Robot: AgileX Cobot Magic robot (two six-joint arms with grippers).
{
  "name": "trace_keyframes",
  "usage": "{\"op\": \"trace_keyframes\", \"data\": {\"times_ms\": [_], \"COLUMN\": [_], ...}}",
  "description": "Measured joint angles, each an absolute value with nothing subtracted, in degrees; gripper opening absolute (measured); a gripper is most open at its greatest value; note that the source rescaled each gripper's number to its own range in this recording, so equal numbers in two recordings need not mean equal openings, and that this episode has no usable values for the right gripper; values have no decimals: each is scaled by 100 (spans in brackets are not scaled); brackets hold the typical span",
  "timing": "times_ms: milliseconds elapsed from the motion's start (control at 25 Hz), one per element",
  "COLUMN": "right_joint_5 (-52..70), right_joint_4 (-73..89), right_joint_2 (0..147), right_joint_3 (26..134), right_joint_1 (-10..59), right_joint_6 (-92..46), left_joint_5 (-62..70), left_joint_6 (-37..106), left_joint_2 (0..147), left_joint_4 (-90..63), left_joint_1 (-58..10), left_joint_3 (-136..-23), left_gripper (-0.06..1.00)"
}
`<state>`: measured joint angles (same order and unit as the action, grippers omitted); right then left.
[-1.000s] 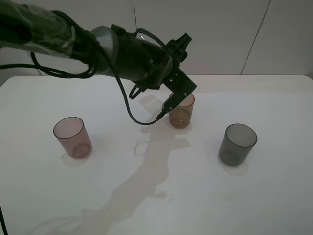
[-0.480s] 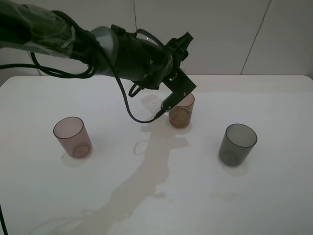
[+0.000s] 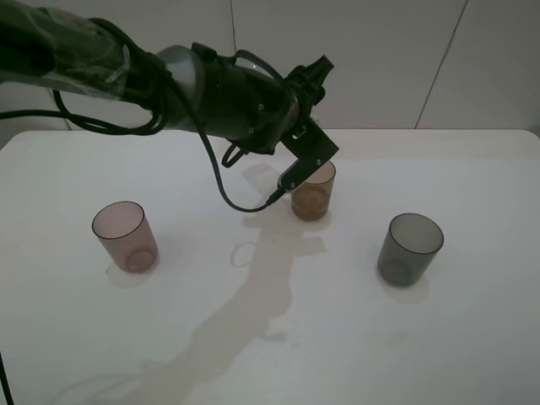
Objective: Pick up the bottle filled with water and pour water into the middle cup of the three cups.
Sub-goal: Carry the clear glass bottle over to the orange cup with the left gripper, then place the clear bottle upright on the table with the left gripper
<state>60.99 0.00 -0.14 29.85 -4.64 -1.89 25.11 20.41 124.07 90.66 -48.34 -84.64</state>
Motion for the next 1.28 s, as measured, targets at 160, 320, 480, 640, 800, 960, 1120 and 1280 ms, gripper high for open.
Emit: {"op": "trace_keyframes", "data": {"times_ms": [160, 320, 480, 640, 800, 960, 1120, 1280], "right_joint_5": [6099, 6099, 6099, 6099, 6099, 6099, 6099, 6099], "right_joint_4": [0, 0, 0, 0, 0, 0, 0, 0], "right_joint_2": [-14, -14, -14, -14, -14, -14, -14, -14], "right_joint_3": [2985, 2985, 2985, 2985, 2985, 2985, 2985, 2985], "right_joint_1": [-464, -464, -464, -464, -464, -464, -464, -464], "right_joint_6": [-189, -189, -189, -189, -189, -189, -189, -189], "left_joint_5": [2511, 2511, 2511, 2511, 2392, 2368, 2302, 2314], "left_joint_6": [2046, 2046, 2046, 2020, 1304, 94, -1451, -2837], "left_joint_2": [12407, 12407, 12407, 12407, 12319, 12144, 11907, 11747], "left_joint_4": [9066, 9067, 9067, 8892, 8170, 7658, 6689, 5765], "left_joint_1": [-4834, -4834, -4834, -4834, -4834, -4815, -4596, -4195], "left_joint_3": [-8464, -8464, -8464, -8464, -8464, -8464, -8464, -8464], "left_gripper": [1, 1, 1, 1, 1, 1, 1, 1]}}
